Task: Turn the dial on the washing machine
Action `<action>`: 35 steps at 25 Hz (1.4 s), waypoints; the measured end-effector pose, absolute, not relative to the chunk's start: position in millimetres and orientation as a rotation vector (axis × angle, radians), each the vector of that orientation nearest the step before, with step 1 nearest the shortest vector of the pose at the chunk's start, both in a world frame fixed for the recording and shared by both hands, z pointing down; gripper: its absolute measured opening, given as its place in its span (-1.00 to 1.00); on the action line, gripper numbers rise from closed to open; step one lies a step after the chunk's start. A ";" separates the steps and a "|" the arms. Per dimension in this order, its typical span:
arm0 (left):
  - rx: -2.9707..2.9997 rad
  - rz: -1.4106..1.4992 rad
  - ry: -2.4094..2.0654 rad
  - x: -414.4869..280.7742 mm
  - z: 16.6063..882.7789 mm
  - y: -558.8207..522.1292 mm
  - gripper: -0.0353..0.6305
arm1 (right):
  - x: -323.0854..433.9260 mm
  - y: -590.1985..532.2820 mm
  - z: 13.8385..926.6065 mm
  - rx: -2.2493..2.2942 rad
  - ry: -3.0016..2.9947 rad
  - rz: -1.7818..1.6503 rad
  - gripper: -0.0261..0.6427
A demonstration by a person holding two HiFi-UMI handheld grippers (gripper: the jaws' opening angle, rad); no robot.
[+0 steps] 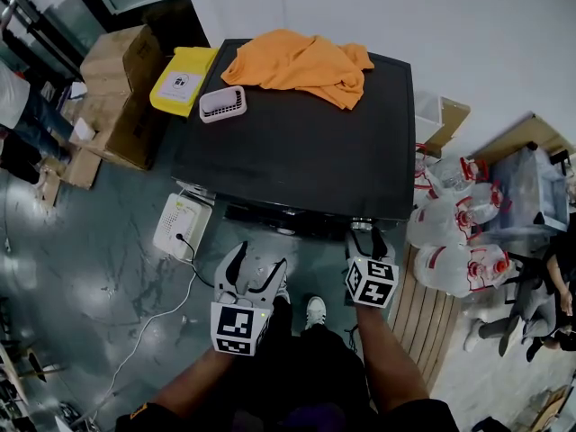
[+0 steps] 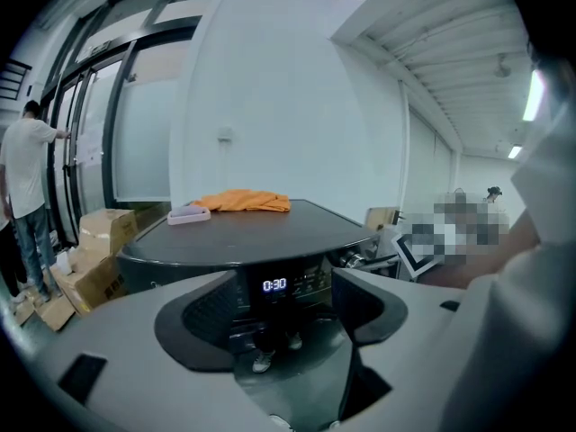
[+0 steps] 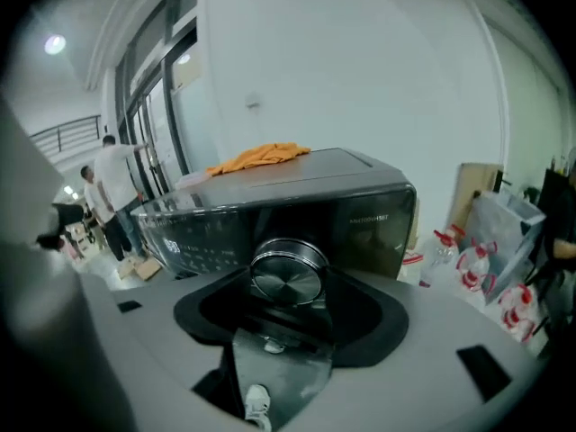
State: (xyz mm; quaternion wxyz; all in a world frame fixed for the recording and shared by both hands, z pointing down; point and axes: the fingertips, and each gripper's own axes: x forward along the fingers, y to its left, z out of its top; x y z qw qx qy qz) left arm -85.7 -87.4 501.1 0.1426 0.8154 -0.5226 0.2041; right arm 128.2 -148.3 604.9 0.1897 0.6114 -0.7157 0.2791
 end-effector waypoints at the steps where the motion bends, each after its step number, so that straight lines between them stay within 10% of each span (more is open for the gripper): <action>1: 2.355 0.586 -1.506 -85.1 500.4 -87.2 0.05 | 128.7 -148.3 605.0 1.726 -2.033 0.839 -0.11; 19: 2.368 0.572 -1.511 -79.5 494.7 -88.2 0.05 | 116.8 -148.1 588.3 1.548 -1.791 0.169 -0.10; 35: 2.336 0.529 -1.488 -77.8 500.1 -88.4 0.05 | 132.3 -146.6 597.8 1.714 -2.133 0.886 -0.15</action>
